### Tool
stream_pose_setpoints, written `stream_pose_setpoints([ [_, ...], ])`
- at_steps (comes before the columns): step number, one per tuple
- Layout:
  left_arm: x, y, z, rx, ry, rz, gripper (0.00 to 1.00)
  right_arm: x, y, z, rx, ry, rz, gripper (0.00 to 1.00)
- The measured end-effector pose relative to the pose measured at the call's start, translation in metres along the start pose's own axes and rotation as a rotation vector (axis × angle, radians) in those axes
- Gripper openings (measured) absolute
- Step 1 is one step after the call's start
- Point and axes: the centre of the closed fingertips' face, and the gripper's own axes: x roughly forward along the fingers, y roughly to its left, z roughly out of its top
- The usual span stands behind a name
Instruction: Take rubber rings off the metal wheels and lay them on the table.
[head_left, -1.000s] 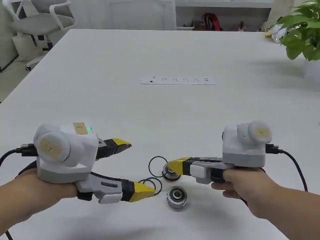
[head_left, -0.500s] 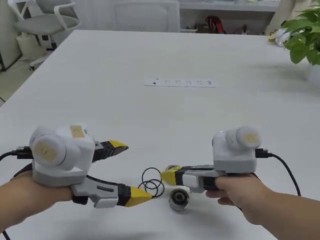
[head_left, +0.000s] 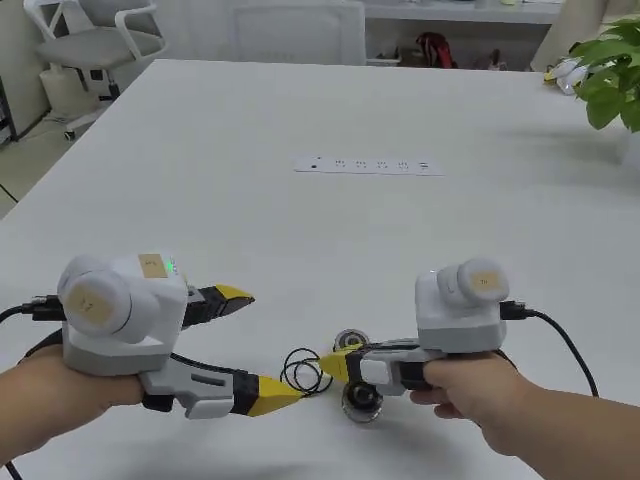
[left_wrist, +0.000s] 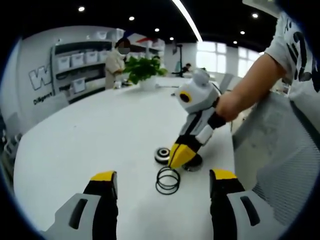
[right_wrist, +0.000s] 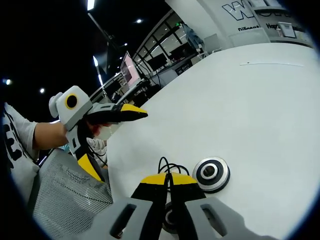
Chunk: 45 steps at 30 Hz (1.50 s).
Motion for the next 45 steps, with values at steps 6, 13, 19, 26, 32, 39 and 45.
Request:
stream_pose_setpoints([
  [6,0.001,0.001,-0.003,-0.004,0.008,0.0,0.76,0.0,-0.003,-0.005,0.002,0.018,-0.013,0.0],
  [13,0.001,0.002,-0.004,-0.008,0.01,0.002,0.75,0.0,-0.004,-0.005,-0.006,0.021,-0.017,0.02],
  [19,0.001,0.0,-0.005,-0.004,0.017,-0.002,0.75,0.001,-0.002,-0.009,-0.038,0.043,-0.019,0.05],
  [26,0.002,-0.002,-0.005,-0.002,0.019,-0.005,0.75,-0.003,-0.001,-0.008,-0.07,0.049,-0.023,0.1],
  [32,0.002,-0.002,-0.005,-0.001,0.021,-0.007,0.75,-0.007,0.001,-0.004,-0.094,0.041,-0.023,0.13],
  [39,0.002,-0.001,-0.003,0.0,0.02,-0.006,0.75,-0.014,0.005,0.007,-0.102,0.009,-0.012,0.14],
  [45,0.004,-0.001,0.001,0.001,0.017,-0.012,0.74,-0.022,0.003,0.016,-0.11,-0.013,-0.017,0.15],
])
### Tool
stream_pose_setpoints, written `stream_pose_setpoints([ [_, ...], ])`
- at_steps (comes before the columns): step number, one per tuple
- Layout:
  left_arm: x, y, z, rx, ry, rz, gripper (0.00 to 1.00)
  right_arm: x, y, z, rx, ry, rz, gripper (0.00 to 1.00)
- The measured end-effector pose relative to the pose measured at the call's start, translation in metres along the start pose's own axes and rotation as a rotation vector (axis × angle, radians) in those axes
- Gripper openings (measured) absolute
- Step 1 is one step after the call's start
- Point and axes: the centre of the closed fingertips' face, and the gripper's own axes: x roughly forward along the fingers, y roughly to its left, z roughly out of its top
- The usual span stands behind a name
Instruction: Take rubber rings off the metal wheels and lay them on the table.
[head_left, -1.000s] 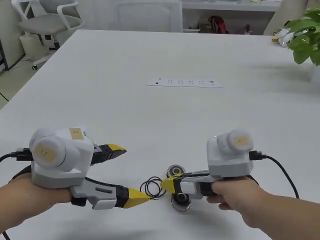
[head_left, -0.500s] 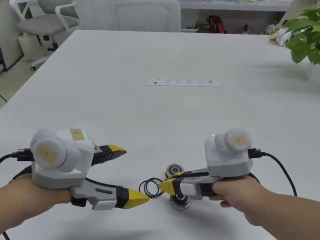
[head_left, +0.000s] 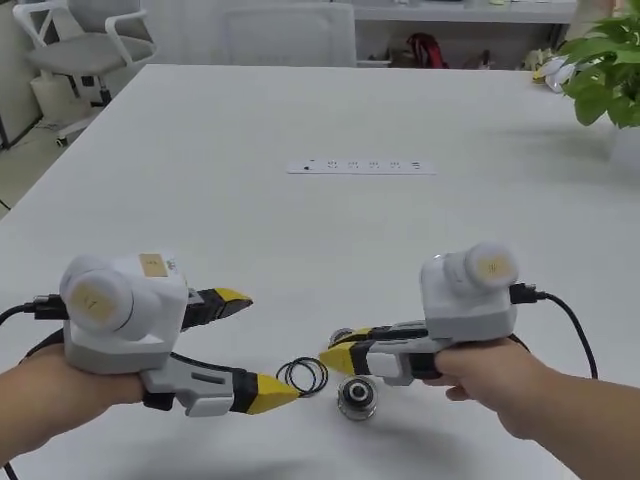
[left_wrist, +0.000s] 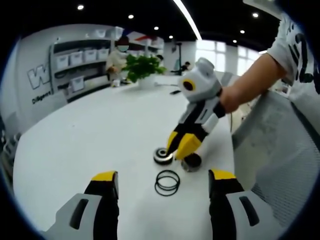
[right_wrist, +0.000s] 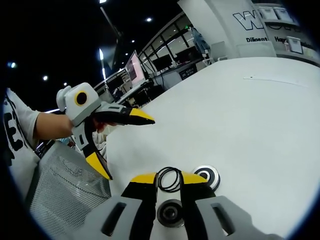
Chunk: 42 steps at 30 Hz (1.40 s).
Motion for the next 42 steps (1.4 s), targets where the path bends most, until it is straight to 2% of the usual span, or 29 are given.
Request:
stream_pose_setpoints([
  [10,0.007,0.003,0.006,-0.002,0.005,-0.012,0.73,-0.016,-0.017,0.008,-0.002,-0.032,-0.037,0.16],
  [23,0.022,0.009,0.01,-0.021,0.005,-0.022,0.68,-0.03,-0.037,0.007,-0.042,-0.037,-0.088,0.19],
  [34,0.036,0.008,0.008,-0.036,0.015,-0.029,0.61,-0.029,-0.047,-0.009,-0.112,0.006,-0.109,0.19],
  [42,0.046,0.008,0.006,-0.048,0.019,-0.038,0.57,-0.021,-0.047,-0.021,-0.17,0.046,-0.104,0.17],
])
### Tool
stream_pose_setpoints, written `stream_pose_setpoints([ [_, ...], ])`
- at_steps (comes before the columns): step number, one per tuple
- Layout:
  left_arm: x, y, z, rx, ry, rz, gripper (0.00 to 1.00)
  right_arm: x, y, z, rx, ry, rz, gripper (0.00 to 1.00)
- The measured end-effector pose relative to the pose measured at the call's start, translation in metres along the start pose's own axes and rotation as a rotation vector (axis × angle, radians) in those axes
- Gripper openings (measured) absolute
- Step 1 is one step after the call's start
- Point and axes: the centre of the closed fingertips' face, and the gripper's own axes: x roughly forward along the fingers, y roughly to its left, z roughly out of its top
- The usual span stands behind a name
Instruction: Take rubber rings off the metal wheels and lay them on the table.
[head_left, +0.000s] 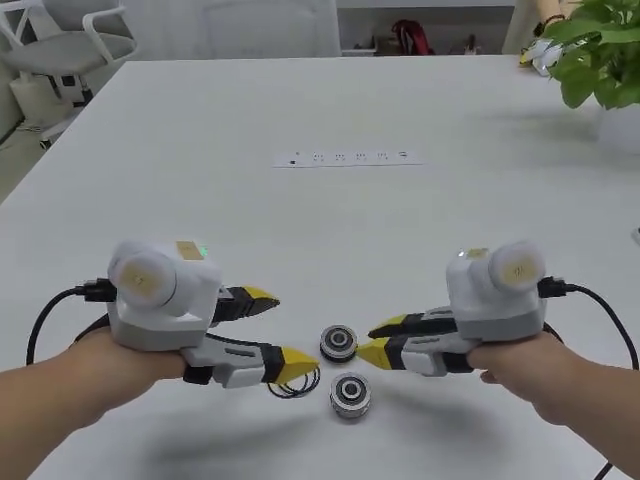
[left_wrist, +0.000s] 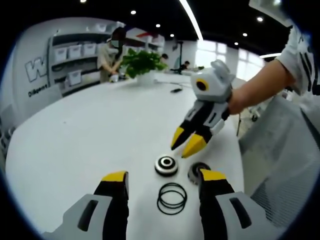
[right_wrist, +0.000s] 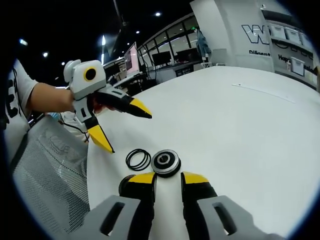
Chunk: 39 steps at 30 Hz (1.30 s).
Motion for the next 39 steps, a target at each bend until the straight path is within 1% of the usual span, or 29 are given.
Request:
stream_pose_setpoints([
  [7,0.01,-0.001,-0.001,-0.016,0.004,-0.011,0.53,0.006,0.0,-0.003,-0.026,0.008,0.0,0.15],
  [15,0.022,-0.003,-0.002,-0.038,0.008,-0.024,0.48,0.01,-0.001,-0.005,-0.039,0.012,-0.003,0.15],
  [20,0.028,-0.004,-0.002,-0.054,0.009,-0.031,0.42,0.012,-0.001,-0.007,-0.043,0.016,-0.001,0.15],
  [24,0.033,-0.005,-0.001,-0.058,0.013,-0.037,0.39,0.013,-0.001,-0.008,-0.046,0.016,0.001,0.14],
  [32,0.044,-0.009,-0.004,-0.059,0.032,-0.052,0.32,0.013,-0.001,-0.007,-0.046,0.011,0.004,0.13],
  [39,0.051,-0.012,-0.005,-0.048,0.051,-0.059,0.27,0.013,-0.001,-0.007,-0.044,0.006,0.005,0.13],
])
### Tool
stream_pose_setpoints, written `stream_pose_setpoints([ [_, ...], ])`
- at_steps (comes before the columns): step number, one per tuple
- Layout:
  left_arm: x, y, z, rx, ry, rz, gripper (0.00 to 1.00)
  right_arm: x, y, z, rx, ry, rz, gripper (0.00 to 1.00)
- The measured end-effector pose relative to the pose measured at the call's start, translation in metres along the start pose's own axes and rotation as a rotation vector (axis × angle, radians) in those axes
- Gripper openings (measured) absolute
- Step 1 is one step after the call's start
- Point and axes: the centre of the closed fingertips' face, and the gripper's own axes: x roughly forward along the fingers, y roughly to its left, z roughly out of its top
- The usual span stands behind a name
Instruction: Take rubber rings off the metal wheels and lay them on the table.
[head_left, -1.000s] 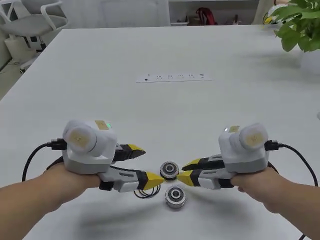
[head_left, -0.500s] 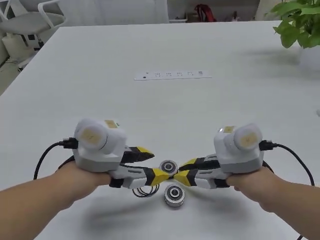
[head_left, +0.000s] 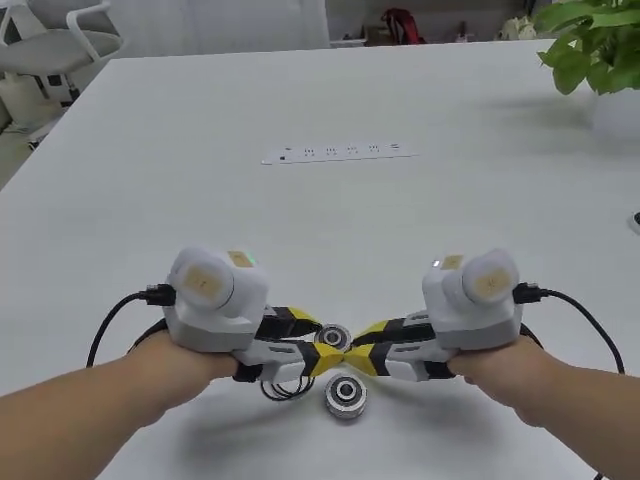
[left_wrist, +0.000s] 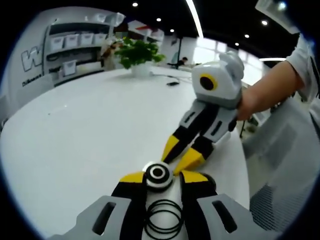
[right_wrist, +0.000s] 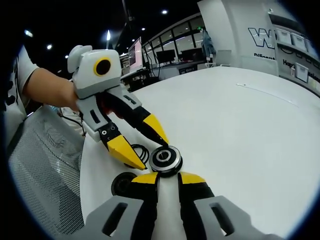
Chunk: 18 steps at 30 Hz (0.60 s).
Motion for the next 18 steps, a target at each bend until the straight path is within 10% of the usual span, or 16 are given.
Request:
stream_pose_setpoints([
  [18,0.0049,0.0048,-0.0018,0.123,0.027,0.069,0.13,0.0009,0.0009,-0.0001,0.006,-0.011,-0.002,0.11],
])
